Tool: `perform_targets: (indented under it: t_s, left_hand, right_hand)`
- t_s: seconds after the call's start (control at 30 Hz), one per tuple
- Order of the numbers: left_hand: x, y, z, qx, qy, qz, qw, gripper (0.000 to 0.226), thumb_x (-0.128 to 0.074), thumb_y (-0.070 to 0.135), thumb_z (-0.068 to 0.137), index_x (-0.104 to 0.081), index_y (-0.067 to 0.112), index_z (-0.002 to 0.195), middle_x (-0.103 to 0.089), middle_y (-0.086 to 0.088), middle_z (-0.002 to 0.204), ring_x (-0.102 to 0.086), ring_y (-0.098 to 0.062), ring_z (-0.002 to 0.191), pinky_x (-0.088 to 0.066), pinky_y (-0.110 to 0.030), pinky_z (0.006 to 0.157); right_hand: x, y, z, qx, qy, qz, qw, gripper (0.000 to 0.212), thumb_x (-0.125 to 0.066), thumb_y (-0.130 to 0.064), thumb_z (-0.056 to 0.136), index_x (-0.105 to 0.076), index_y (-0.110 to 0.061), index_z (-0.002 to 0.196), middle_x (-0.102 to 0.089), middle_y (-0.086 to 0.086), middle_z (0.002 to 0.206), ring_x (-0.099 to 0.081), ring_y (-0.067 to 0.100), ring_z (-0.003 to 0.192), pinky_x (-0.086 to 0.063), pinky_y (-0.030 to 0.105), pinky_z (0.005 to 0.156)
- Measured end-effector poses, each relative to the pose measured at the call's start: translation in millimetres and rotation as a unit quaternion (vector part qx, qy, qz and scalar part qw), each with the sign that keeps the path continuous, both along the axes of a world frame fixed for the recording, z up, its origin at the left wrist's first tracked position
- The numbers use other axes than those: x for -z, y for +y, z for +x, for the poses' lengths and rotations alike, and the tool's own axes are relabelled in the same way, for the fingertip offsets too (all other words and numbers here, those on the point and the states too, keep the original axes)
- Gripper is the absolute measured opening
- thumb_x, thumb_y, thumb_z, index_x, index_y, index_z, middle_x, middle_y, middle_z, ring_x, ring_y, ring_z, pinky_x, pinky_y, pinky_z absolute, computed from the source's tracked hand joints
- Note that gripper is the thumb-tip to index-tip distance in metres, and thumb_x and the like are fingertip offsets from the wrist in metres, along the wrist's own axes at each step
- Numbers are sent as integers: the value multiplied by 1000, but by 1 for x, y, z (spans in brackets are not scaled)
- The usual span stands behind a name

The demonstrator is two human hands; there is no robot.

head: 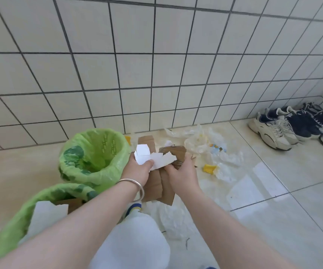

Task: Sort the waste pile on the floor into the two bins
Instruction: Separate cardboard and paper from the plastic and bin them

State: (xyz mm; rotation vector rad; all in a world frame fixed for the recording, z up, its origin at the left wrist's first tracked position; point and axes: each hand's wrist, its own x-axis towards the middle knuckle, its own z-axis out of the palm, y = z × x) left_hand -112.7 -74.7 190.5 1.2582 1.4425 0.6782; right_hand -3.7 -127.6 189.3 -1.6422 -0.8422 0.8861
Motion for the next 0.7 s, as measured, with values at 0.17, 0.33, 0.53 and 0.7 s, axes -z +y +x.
perform_targets:
  t_s: [0.17,0.33,0.53,0.7]
  left_hand:
    - [-60,-13,-64,-44,8,40,998,41,-55,19,89,-43,15,128,-53,0,107,-48,-20,92,-33,-24,78]
    - [-78,-17,-131,-86,8,38,996,41,-53,22,90,-41,20,129,-53,0,108,-49,-23,94,-36,-27,81]
    - [-45,-18,-208,-147,-30,11,989,16,-42,12,90,-44,26,98,-55,-3,98,-51,-26,94,-40,-35,85]
    - [-1,-26,-253,-116,48,-5,992,34,-50,12,89,-46,20,122,-59,-5,116,-54,-26,104,-42,-30,82]
  right_hand:
    - [-51,-2,-62,-42,-65,50,996,24,-61,-16,86,-56,-29,106,-52,-3,121,-58,1,95,-42,6,67]
    - [-66,5,-122,-116,-97,64,986,41,-50,-7,93,-41,-14,132,-21,-13,142,-40,-21,87,-27,3,81]
    - [-39,20,-186,-163,-25,-11,986,77,-60,-13,88,-17,-32,148,-57,-20,103,-58,9,98,-47,33,96]
    - [0,30,-219,-198,-22,-81,977,51,-62,-7,86,-45,-27,130,-59,-13,96,-60,13,94,-49,23,72]
